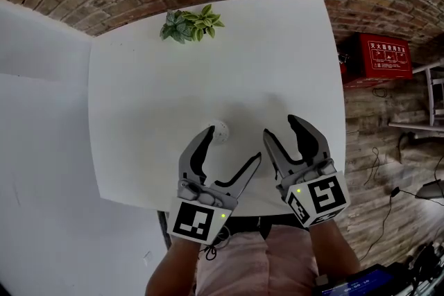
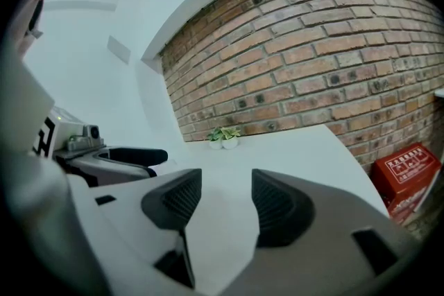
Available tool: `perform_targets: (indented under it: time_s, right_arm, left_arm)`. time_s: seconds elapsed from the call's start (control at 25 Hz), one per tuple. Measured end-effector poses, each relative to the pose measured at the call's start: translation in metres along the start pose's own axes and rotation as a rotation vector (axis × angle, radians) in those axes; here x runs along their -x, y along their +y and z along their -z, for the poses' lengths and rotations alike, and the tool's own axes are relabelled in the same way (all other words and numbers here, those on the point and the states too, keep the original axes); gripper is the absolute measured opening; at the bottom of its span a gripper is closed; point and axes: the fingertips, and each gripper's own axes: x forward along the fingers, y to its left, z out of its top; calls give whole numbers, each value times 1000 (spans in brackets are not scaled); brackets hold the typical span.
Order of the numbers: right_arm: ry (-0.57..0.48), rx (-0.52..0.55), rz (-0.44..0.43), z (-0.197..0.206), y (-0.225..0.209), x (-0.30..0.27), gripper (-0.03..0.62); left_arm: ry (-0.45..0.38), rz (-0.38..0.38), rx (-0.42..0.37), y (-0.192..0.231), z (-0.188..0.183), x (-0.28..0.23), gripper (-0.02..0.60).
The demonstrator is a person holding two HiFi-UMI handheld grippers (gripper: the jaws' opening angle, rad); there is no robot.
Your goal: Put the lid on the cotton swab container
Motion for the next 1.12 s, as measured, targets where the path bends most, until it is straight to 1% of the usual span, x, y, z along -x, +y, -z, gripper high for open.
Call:
perform_targets:
  time_s: [0.24, 0.52, 1.0, 1.12]
  right_arm:
    - [6, -6, 6, 5, -2, 2, 229]
    - [4, -13, 12, 5, -5, 1, 229]
    - [6, -32, 29, 11, -12, 5, 229]
    - [6, -34, 30, 12, -13, 6, 229]
  left_arm:
    - [8, 5, 5, -1, 4, -2, 405]
    - [36, 14, 4, -5, 9, -7, 405]
    - [62, -1, -23, -7, 14, -12, 410]
    - [74, 10, -25, -10, 18, -14, 411]
